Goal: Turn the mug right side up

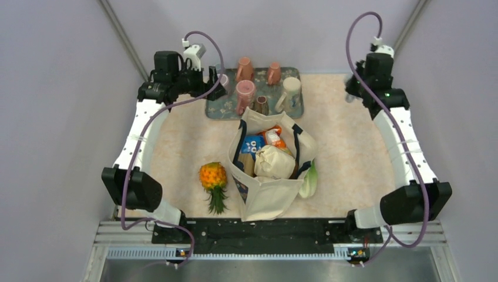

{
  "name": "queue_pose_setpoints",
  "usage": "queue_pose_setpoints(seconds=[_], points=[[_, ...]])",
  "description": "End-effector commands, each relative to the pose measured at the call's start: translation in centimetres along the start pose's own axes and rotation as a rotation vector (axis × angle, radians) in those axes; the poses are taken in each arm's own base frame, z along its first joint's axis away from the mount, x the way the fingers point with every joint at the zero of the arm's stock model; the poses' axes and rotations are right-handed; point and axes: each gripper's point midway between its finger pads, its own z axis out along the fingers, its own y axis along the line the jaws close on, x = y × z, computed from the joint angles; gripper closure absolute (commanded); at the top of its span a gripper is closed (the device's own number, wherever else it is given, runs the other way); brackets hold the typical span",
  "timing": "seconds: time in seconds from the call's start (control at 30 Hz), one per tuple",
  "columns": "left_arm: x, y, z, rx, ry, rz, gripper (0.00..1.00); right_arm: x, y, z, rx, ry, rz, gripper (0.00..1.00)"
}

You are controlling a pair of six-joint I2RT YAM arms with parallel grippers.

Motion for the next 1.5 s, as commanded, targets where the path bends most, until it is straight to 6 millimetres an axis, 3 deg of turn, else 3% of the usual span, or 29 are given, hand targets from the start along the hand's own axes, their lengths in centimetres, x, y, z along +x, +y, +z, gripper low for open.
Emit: queue_pose_setpoints(seconds=[0.0,0.13,0.27,0.43,0.67,0.83,0.93,1.1,1.2,1.33,1.47], points=[[2.0,4.0,0.8,-0.153,0.068,0.088,0.01,7.9,-8.1,0.5,0.192,0.316,-0.071,1.0],[3.4,5.6,1.6,-0.192,0.113,0.103,0.01,12.6,-12.0,2.0,0.262,0.478,-0.062,1.0],[4.7,7.0,2.2,-0.229,0.157,0.111,0.01,16.5,-14.2,3.2,0.315,0.597,-0.093,1.0],[6.2,8.3,3.0,-0.252,0.195,0.111,0.01,20.5,-14.7,4.5,0.298,0.721,-0.102,1.0],[7.8,10.0,4.2,-0.272,0.235,0.101,0.01,22.5,-14.7,5.5,0.272,0.767,-0.095,0.97],[7.8,11.8,6.6,-0.285,0.222,0.103,0.01,22.0,-13.9,5.4,0.228,0.763,-0.084,0.52],[6.5,13.7,8.4,-0.316,0.197,0.135,0.01,20.4,-13.0,5.1,0.197,0.73,-0.084,0.4],[3.8,17.4,11.6,-0.387,0.137,0.222,0.01,17.1,-11.4,3.8,0.14,0.659,-0.084,0.31],[1.7,18.4,13.6,-0.384,0.081,0.214,0.01,15.6,-10.6,2.9,0.115,0.621,-0.077,0.29],[0.3,19.5,16.7,-0.371,0.0,0.136,0.01,14.6,-10.1,1.7,0.098,0.584,-0.064,0.27],[0.4,20.9,18.7,-0.39,-0.028,0.077,0.01,13.4,-10.1,0.8,0.113,0.546,-0.065,0.26]])
